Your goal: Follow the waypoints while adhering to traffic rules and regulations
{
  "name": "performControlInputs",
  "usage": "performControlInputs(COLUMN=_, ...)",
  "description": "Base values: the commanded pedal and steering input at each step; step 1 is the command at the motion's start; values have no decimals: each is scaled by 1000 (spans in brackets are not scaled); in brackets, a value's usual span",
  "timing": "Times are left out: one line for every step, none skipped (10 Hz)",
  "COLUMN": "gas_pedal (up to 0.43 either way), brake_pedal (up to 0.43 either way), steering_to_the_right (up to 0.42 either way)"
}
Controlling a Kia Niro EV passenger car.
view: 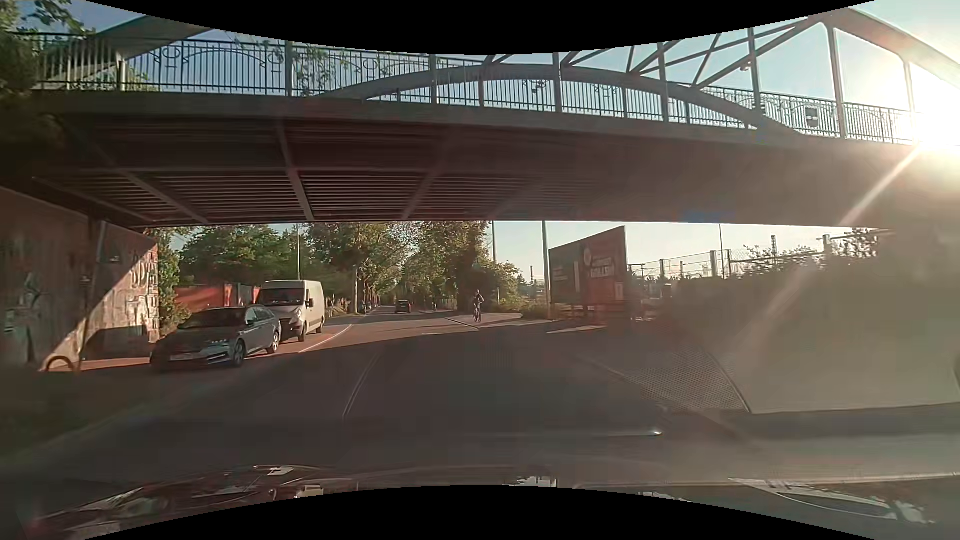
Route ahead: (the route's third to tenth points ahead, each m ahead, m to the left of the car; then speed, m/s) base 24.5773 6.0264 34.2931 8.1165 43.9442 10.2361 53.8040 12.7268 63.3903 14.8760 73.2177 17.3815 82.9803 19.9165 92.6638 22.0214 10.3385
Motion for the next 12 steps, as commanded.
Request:
performControlInputs(gas_pedal=220, brake_pedal=0, steering_to_the_right=-58)
performControlInputs(gas_pedal=220, brake_pedal=0, steering_to_the_right=-56)
performControlInputs(gas_pedal=220, brake_pedal=0, steering_to_the_right=-53)
performControlInputs(gas_pedal=220, brake_pedal=0, steering_to_the_right=-52)
performControlInputs(gas_pedal=220, brake_pedal=0, steering_to_the_right=-52)
performControlInputs(gas_pedal=220, brake_pedal=0, steering_to_the_right=-52)
performControlInputs(gas_pedal=220, brake_pedal=0, steering_to_the_right=-51)
performControlInputs(gas_pedal=220, brake_pedal=0, steering_to_the_right=-50)
performControlInputs(gas_pedal=220, brake_pedal=0, steering_to_the_right=-50)
performControlInputs(gas_pedal=220, brake_pedal=0, steering_to_the_right=-49)
performControlInputs(gas_pedal=220, brake_pedal=0, steering_to_the_right=-48)
performControlInputs(gas_pedal=220, brake_pedal=0, steering_to_the_right=-46)
